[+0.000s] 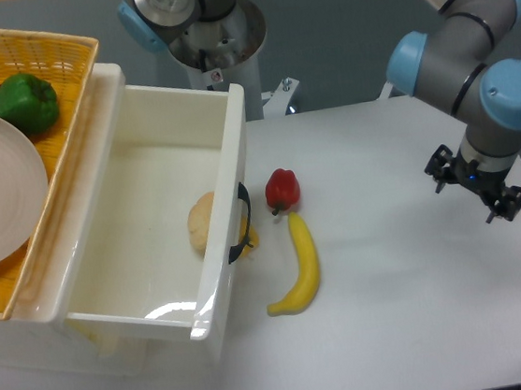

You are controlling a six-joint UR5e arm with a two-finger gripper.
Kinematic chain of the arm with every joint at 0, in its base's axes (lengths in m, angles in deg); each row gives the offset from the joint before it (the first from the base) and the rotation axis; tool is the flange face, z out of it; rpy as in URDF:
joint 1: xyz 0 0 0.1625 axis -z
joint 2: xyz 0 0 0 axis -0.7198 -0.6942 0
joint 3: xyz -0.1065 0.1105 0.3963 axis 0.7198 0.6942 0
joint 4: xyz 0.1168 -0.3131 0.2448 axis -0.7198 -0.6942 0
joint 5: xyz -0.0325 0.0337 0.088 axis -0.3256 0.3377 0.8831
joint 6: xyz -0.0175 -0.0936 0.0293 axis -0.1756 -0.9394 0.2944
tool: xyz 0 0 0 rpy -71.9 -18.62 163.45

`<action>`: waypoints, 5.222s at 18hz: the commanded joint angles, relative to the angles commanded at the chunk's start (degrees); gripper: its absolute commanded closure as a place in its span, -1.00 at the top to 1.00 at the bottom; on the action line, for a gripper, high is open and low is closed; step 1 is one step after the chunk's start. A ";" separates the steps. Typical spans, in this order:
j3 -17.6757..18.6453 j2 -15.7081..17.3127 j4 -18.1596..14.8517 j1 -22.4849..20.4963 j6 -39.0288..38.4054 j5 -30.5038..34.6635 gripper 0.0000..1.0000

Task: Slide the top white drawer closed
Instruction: 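Move the gripper toward the front face of the open white drawer, then lower the gripper against the drawer front beside the red pepper, then push the white drawer into the cabinet with the gripper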

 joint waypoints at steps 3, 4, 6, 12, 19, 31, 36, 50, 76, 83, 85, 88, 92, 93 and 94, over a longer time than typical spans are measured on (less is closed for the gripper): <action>1.42 0.00 1.69 -1.05 -0.09 -3.44 1.00; 1.51 0.00 1.69 -1.06 -0.70 -3.45 1.00; 2.29 0.09 1.52 -0.97 -2.98 -3.36 1.00; 6.08 1.76 1.34 -0.53 -6.58 -3.45 1.00; 9.68 4.75 0.99 2.98 -22.81 -8.00 0.38; 8.28 8.70 -1.02 12.91 -38.94 -14.51 -0.95; 8.36 12.83 -6.03 13.71 -38.94 -20.49 -0.98; 8.28 17.41 -18.26 14.50 -38.94 -24.80 -1.00; 8.98 19.34 -19.31 20.03 -41.39 -25.86 -1.00; 8.98 19.25 -19.31 23.37 -43.77 -25.86 -1.00; 9.15 19.25 -19.31 24.08 -44.64 -25.86 -1.00; 9.42 19.60 -19.31 24.78 -45.35 -25.86 -1.00; 10.21 20.22 -19.31 25.92 -45.53 -25.86 -1.00; 10.38 20.31 -19.31 26.01 -45.61 -25.86 -1.00; 10.38 20.39 -19.31 26.19 -45.88 -25.86 -1.00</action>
